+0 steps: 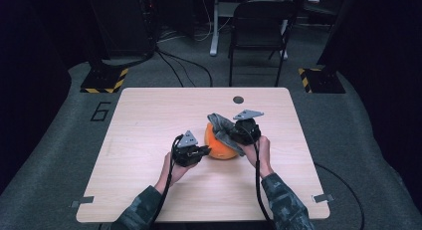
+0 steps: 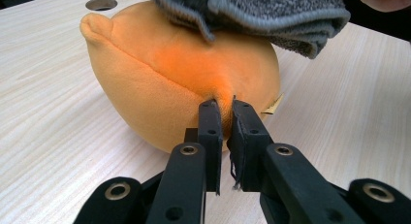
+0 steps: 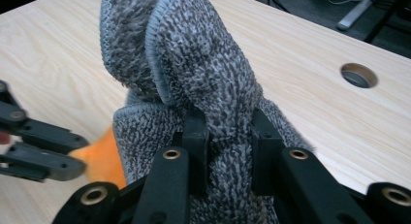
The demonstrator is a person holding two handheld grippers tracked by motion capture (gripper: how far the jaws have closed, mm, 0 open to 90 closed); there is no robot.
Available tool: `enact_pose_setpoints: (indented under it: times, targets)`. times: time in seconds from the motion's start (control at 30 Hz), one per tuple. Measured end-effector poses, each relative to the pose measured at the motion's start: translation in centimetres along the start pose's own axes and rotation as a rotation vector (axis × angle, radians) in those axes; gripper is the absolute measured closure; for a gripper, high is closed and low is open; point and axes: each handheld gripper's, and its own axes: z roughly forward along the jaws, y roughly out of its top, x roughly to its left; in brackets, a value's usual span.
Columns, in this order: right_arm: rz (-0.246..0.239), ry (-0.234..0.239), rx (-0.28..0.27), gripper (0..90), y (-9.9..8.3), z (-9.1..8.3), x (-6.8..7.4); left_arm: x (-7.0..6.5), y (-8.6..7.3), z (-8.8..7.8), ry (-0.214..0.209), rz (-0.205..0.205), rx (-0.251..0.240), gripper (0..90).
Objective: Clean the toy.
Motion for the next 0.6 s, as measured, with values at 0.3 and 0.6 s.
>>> enact_pose_setpoints:
  times: [0.3, 0.6]
  targets:
    - [0.061, -0.051, 0.024, 73.7, -1.3, -0.3, -2.8, 0.1, -0.1, 0.1, 0.007, -0.001, -0.010, 83.3]
    - [0.132, -0.073, 0.082, 73.6, -2.9, 0.6, -5.2, 0.1, -0.1, 0.1, 0.005, 0.000, -0.012, 83.3]
